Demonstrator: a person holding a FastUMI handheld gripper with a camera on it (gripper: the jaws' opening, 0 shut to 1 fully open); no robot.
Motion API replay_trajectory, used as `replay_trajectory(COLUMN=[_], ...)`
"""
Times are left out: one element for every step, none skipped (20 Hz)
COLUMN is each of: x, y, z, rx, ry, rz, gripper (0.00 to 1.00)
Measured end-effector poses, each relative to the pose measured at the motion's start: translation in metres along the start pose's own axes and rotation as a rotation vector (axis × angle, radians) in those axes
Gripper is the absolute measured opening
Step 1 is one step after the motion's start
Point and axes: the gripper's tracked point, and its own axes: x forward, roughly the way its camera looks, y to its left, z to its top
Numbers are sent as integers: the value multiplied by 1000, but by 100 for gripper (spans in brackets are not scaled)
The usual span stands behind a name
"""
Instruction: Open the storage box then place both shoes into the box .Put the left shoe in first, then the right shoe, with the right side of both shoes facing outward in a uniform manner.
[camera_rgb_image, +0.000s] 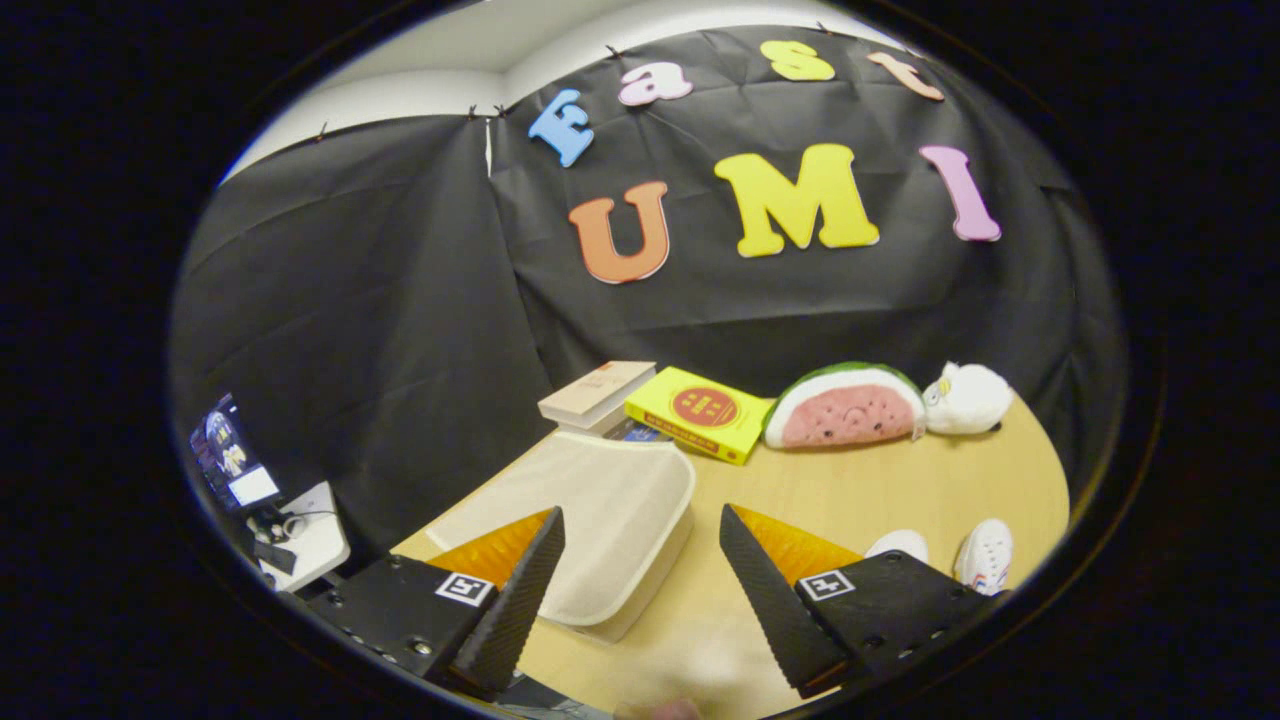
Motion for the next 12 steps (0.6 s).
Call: replay_trajectory(x=[11, 22, 30, 39, 46, 51, 56, 62, 67, 71, 74, 77], y=[4, 9, 11, 11, 11, 12, 12, 11, 10, 10, 13, 15], z=[-11, -22, -30, -38, -44, -50, -53, -57, -59, -60, -62, -65], rx=[19, 48, 75, 105, 130, 152, 170, 190, 213, 237, 261, 275], ry=[37, 74, 99, 126, 146, 162, 175, 188, 196, 204, 221, 234], rz=[16, 35, 47, 54, 61, 66, 75, 82, 91, 103, 121, 137], gripper=[95, 95, 95, 95, 95, 95, 95, 95, 95, 95, 95, 95])
